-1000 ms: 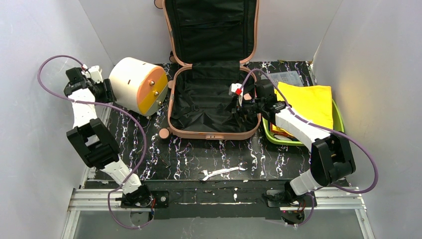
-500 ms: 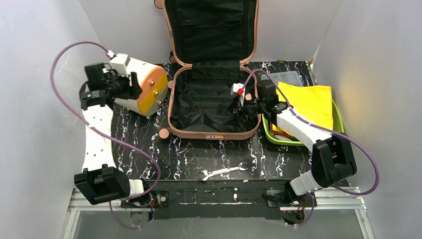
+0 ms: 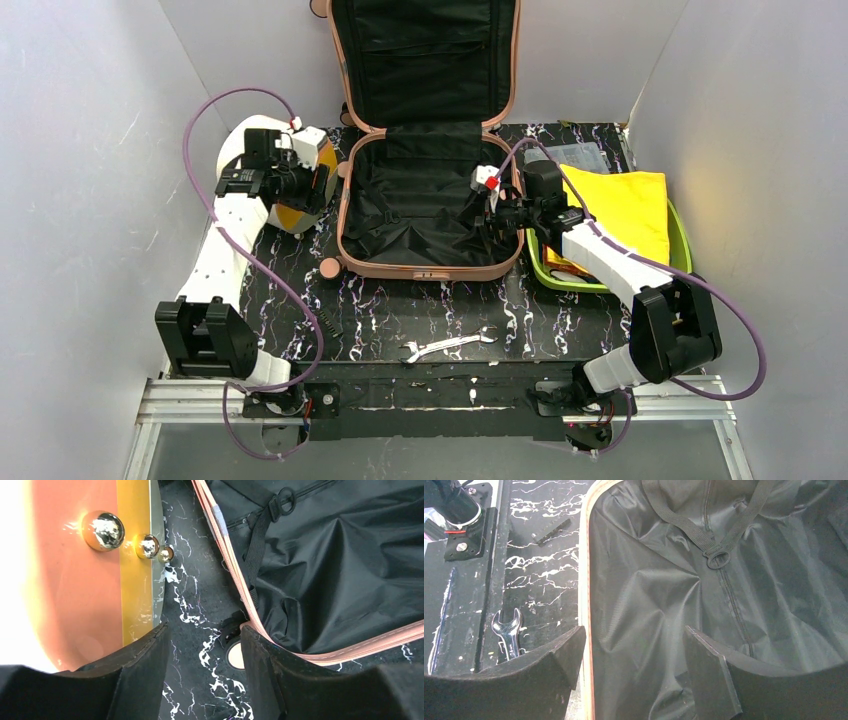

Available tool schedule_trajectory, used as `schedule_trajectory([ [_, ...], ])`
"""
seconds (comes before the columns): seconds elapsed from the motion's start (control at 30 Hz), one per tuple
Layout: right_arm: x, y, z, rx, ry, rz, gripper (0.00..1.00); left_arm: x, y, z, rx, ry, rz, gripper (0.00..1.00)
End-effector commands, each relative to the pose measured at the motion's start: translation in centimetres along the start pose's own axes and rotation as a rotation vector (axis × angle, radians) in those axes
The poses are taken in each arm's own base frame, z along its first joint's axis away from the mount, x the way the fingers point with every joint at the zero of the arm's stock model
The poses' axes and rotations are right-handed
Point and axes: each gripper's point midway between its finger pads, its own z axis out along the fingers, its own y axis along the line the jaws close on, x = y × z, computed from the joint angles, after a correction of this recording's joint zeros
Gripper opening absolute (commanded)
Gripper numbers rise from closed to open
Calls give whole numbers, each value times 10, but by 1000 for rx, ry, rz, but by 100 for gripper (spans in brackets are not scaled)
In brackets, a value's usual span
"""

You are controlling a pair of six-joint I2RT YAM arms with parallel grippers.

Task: Open, take out, and arrange the luggage
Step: Move the storage box to the corner of the board.

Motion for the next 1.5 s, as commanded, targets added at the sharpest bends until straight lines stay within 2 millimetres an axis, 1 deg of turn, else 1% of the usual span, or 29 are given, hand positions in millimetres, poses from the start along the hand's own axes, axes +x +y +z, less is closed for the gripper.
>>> schedule_trajectory([
  [0.0,-20,4,-6,-8,-57,-56,80,18,10,6,-56,81,39,51],
  [0.27,-18,5,-5,-19,-58,-44,80,35,44,1,-211,141,88,47],
  [0.33,-18,5,-5,-20,-59,-45,80,38,51,-2,-230,146,79,46],
  [0.47,-19,6,-6,-21,-62,-47,80,50,74,-9,-272,155,34,45],
  [0.67,-19,6,-7,-24,-66,-47,80,61,104,-20,-319,142,-28,44],
  [0.77,-19,6,-7,-24,-66,-45,80,65,115,-26,-333,132,-53,44],
  [0.97,-18,6,-7,-23,-66,-40,80,65,128,-39,-345,105,-82,44],
  [1.03,-18,5,-8,-21,-67,-41,80,62,124,-42,-317,86,-84,43],
  [1.1,-19,5,-9,-21,-68,-41,80,57,108,-46,-241,58,-76,44],
  [1.13,-19,6,-9,-21,-69,-41,80,52,95,-50,-184,32,-66,44],
  [1.23,-20,6,-10,-25,-72,-42,80,37,59,-71,-56,-40,-41,45],
  [1.3,-19,7,-10,-27,-72,-42,80,27,47,-89,-18,-84,-62,46],
  [1.37,-20,7,-10,-31,-72,-41,80,14,47,-106,-29,-140,-108,46],
  [1.43,-19,6,-9,-37,-72,-36,80,4,58,-117,-79,-184,-164,44],
  [1.47,-17,7,-8,-41,-71,-30,80,1,67,-118,-118,-190,-196,42],
])
